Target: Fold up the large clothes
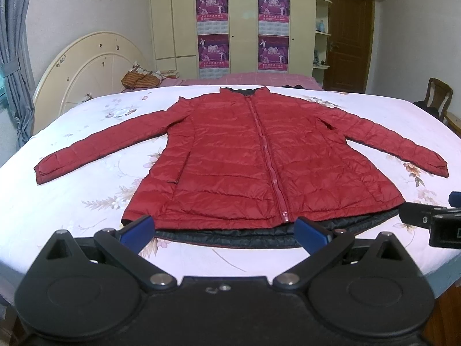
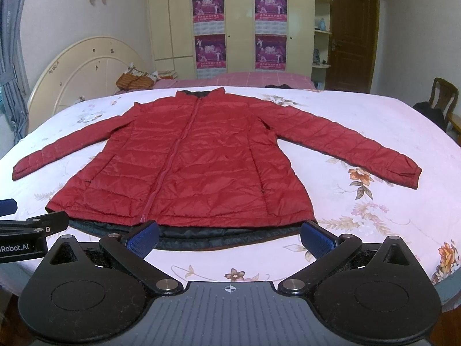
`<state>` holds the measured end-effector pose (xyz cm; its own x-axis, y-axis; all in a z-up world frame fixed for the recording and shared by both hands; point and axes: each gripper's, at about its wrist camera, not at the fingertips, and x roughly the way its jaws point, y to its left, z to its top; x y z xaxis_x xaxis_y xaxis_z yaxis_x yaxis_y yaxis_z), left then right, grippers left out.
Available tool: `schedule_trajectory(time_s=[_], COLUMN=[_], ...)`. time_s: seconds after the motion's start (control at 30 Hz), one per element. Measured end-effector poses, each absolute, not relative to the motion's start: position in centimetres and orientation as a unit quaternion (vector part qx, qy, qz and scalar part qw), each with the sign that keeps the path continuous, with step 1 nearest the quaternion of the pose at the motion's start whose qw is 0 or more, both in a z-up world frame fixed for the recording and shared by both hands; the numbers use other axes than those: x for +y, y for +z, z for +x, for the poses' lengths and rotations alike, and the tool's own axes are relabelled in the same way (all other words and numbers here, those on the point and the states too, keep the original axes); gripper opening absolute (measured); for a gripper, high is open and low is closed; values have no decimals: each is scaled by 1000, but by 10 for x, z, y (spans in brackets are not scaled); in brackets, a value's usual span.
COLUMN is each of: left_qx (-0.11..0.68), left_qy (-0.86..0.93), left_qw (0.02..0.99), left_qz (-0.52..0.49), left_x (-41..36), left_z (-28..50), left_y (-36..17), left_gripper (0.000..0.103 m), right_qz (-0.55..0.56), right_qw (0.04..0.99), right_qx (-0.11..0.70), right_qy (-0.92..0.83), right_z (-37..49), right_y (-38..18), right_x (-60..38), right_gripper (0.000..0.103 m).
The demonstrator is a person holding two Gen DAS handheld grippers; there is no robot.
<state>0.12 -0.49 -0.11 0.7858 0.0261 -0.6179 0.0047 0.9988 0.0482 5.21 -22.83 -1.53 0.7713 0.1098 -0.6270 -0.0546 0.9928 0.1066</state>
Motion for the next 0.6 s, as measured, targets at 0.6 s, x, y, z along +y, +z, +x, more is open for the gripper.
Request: schedule_trajectory(time_s=[0.6], left_qx=[328], left_qy=[6], left_qw=[944], left_qz=[23], left_x=[-5], left_z=[1], left_y=[-1], left_gripper=[103], right_qz=[41], right_qw=[940], right_qx=[335], right_qy=[44], right_z=[52], right_y=[-15], right_x=[-230], right_gripper=[103])
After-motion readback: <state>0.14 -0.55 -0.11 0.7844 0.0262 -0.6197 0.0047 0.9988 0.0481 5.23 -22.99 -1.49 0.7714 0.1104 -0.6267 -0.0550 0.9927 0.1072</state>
